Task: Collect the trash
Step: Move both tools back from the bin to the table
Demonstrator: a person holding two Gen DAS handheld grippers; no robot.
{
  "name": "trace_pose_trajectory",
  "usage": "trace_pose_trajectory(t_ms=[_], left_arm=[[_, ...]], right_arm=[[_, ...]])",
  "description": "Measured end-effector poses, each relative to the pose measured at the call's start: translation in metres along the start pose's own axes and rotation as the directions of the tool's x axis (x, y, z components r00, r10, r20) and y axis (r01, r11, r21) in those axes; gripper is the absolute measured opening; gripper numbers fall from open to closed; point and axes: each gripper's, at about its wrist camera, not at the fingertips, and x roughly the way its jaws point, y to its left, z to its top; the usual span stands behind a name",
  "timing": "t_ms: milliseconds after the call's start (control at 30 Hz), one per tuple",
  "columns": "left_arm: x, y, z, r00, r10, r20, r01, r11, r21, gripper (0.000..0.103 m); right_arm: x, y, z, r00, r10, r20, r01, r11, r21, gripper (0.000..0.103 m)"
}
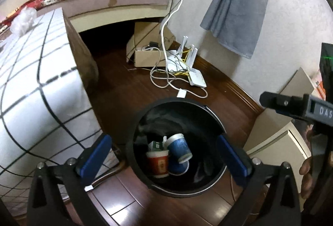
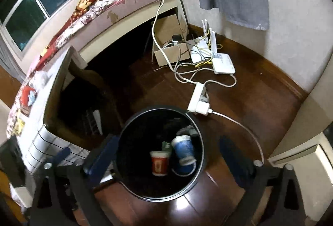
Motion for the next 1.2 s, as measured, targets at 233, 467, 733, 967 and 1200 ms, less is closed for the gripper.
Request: trace_pose_trajectory(t_ms=[233,467,733,967,1200], left_arm=[[-0.010,0.006,0.000,0.999,0.044,0.017,-0.044,0.999,0.008,0.102],[-0.030,0.012,0.003,0.996,0.076,0.055,-0.077,0.997,0.015,0.102],[-0.062,0.029,0.004,0.987,0.119,0.105,-0.120,0.993,0.003,0.102],[-0.093,0.058,0.003,0.972,0.187,0.144,-0.183,0.982,-0.036,0.102],[-0.131,0.111,0.000,0.946,0.274,0.174,-0.258,0.960,-0.109,0.102]], right_arm=[[-0.012,0.006,-0.003,0.995,-0.087,0.048,0.089,0.995,-0.053,0.102],[-0.025,0.030,-0.013,0.985,-0.146,0.087,0.159,0.973,-0.169,0.102],[-0.041,0.056,-0.021,0.985,-0.127,0.118,0.150,0.965,-0.213,0.102],[-0.050,0.103,-0.024,0.982,-0.074,0.172,0.125,0.944,-0.307,0.102],[-0.059,0.168,-0.017,0.968,0.019,0.249,0.081,0.920,-0.384,0.102]])
